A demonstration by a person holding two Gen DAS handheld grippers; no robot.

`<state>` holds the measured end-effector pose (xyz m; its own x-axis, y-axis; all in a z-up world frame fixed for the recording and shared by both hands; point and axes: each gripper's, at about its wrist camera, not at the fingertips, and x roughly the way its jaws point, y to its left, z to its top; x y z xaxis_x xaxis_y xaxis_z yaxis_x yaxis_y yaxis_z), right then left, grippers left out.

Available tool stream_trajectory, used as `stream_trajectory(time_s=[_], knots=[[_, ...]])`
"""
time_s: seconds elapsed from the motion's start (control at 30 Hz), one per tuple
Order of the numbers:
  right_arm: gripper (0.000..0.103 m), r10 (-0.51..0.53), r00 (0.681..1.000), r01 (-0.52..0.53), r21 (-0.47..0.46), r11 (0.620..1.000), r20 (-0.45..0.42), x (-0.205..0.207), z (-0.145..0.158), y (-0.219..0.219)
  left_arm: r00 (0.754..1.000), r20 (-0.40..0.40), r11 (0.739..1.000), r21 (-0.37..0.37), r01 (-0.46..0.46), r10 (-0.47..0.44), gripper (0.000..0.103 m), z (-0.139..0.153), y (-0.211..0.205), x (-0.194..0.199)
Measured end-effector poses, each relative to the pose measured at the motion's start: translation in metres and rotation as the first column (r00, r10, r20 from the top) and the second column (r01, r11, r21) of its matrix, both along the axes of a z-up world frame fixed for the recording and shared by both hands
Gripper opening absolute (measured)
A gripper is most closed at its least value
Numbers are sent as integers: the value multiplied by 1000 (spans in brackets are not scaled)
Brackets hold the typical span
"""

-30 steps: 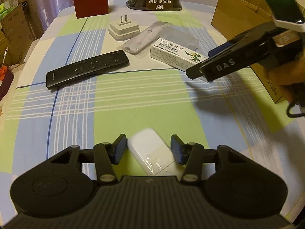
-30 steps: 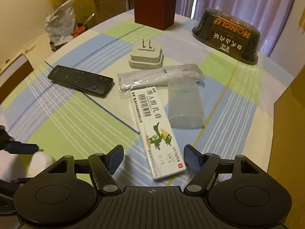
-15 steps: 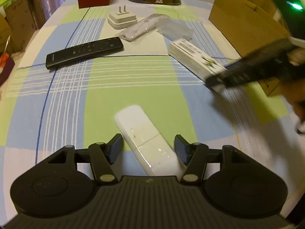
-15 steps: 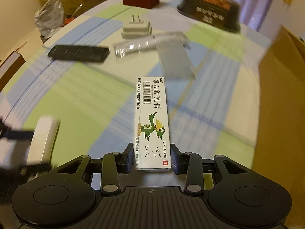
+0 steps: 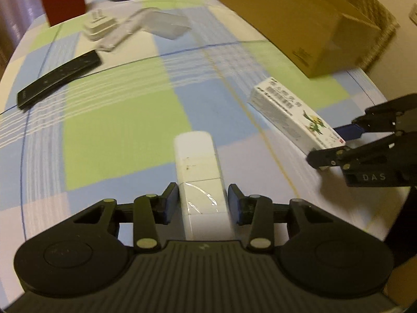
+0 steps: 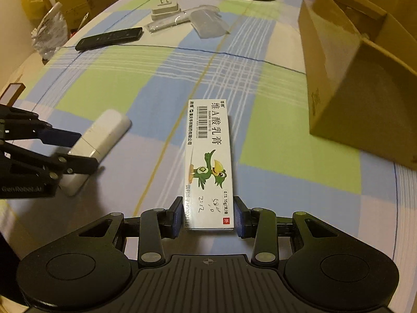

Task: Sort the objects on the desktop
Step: 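Lift and carry the white stick and ointment box toward the cardboard box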

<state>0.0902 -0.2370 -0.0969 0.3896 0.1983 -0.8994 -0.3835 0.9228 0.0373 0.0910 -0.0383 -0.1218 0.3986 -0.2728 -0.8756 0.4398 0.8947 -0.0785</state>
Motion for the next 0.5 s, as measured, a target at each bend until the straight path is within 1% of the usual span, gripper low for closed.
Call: stream_trajectory(time_s=[0.1, 0.13, 0.17, 0.2, 0.23, 0.3, 0.5], knots=[[39, -20, 1000, 20, 17, 1000, 1, -6, 1, -3, 1000, 11, 1000, 26, 3, -3, 37, -1, -7, -5], [50, -23, 1000, 23, 24, 999, 0, -5, 1, -4, 1000, 13, 1000, 31, -2, 2, 38, -1, -9, -5], [69, -29, 1000, 29, 18, 999, 5, -4, 2, -4, 1000, 14, 999, 33, -7, 7, 39, -2, -9, -5], [73, -28, 999, 28, 16, 999, 17, -3, 2, -4, 1000, 16, 999, 36, -11, 11, 41, -2, -10, -4], [73, -26, 999, 25, 14, 1000, 30, -2, 3, -4, 1000, 17, 999, 42, -12, 12, 41, -2, -11, -4], [73, -21, 999, 21, 27, 999, 28, 3, 2, -3, 1000, 18, 999, 53, -8, 7, 41, -2, -12, -2], [73, -10, 999, 10, 23, 1000, 31, 15, -4, -3, 1000, 21, 998, 66, 6, -8, 41, -2, -14, -1]])
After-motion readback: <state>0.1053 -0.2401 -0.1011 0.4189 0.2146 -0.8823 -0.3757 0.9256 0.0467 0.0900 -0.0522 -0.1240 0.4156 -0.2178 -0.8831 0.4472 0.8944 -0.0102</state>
